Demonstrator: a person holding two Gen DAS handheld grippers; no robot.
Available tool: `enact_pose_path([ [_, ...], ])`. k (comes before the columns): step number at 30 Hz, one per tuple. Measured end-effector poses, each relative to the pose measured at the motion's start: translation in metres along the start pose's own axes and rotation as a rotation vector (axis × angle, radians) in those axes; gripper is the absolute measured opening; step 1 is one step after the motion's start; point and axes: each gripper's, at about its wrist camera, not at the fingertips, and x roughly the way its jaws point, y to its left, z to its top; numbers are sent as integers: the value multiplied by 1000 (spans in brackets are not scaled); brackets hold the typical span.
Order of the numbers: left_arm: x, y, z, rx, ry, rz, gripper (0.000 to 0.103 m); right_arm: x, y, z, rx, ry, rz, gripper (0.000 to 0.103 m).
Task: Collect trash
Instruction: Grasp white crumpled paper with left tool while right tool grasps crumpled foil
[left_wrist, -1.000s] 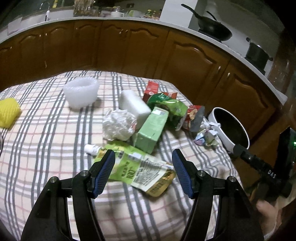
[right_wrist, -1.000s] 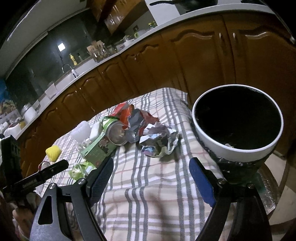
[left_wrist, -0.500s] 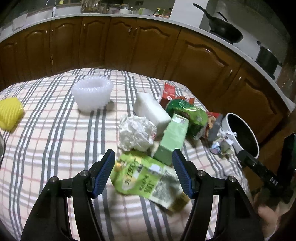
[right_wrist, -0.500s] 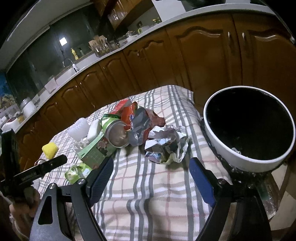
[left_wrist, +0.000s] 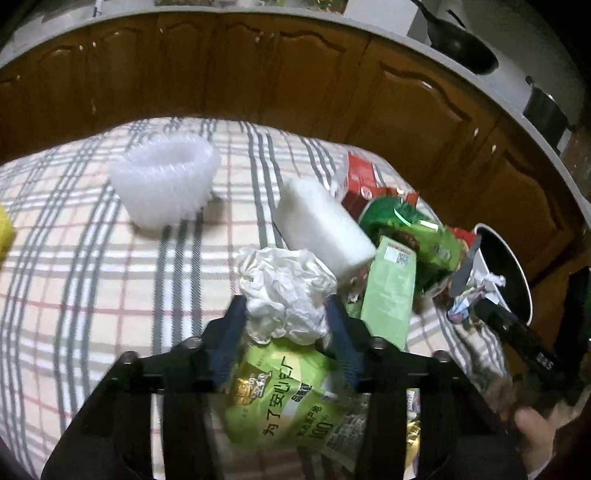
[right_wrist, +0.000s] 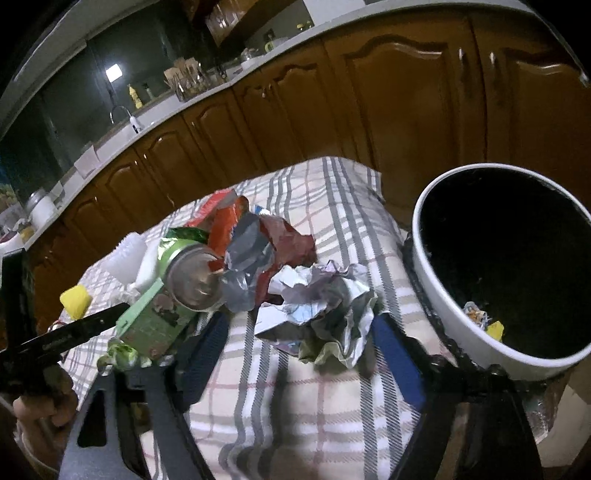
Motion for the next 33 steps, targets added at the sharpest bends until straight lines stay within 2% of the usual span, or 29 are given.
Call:
enact_pose_path([
  [1, -1, -2, -1, 13, -7, 3, 37, 1, 0, 0, 0, 5, -2, 40],
  [2, -2, -4, -2, 24, -11, 4, 33, 1, 0, -1, 0, 10, 1, 27],
  [4, -6, -6, -3, 38, -21, 10, 27, -1, 0, -3, -2, 10, 8, 18],
  [7, -13, -5, -4, 36, -34, 9, 23, -10, 2, -6, -19, -4, 18, 15],
  [13, -39, -2, -6, 15, -88, 10, 22, -31, 7, -11, -32, -29, 36, 13],
  [19, -64, -16, -4, 34, -131, -34, 22, -55, 1, -11, -22, -66, 37, 13],
  [33, -68, -105, -4, 164, -111, -186, 22, -97, -40, -5, 27, -134, -32, 13],
])
